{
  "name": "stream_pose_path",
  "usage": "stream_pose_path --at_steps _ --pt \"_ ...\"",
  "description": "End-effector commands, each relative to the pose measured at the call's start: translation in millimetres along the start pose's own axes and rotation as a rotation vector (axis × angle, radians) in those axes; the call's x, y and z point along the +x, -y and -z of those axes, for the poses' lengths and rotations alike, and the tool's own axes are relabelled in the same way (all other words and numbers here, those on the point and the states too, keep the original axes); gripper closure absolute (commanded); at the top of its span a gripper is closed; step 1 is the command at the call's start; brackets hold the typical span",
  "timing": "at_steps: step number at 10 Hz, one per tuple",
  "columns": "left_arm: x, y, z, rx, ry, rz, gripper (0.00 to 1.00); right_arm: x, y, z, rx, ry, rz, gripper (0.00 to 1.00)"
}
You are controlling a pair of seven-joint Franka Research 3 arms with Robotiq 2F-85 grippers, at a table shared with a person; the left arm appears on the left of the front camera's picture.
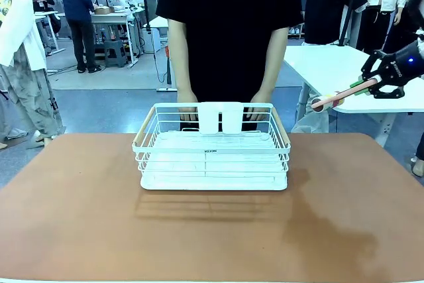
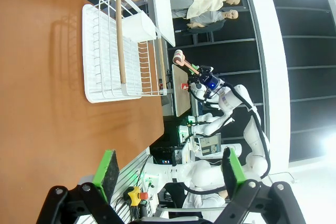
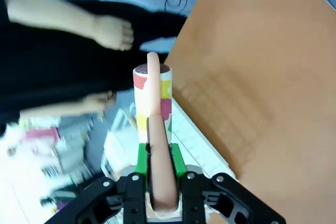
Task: Clean the table.
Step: Place the Lint Roller down when the Dish drying rack is positioned in the middle of the table.
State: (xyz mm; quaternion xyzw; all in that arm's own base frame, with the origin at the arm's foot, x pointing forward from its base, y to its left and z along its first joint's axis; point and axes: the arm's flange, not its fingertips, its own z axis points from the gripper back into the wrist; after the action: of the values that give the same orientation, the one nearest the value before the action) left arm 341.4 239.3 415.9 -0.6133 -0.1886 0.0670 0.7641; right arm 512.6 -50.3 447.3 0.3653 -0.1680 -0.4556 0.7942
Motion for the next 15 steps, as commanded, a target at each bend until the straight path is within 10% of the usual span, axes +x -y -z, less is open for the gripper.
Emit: stream_pose_path --at_steps 1,15 --pt "-2 1 -2 -0.01 0.005 0.005 0.0 -15 0 25 -0.026 0.155 0.154 0.79" --pt "-2 1 -2 -0.01 0.005 0.005 0.0 3 56 116 -0.191 0.267 0.33 0.79"
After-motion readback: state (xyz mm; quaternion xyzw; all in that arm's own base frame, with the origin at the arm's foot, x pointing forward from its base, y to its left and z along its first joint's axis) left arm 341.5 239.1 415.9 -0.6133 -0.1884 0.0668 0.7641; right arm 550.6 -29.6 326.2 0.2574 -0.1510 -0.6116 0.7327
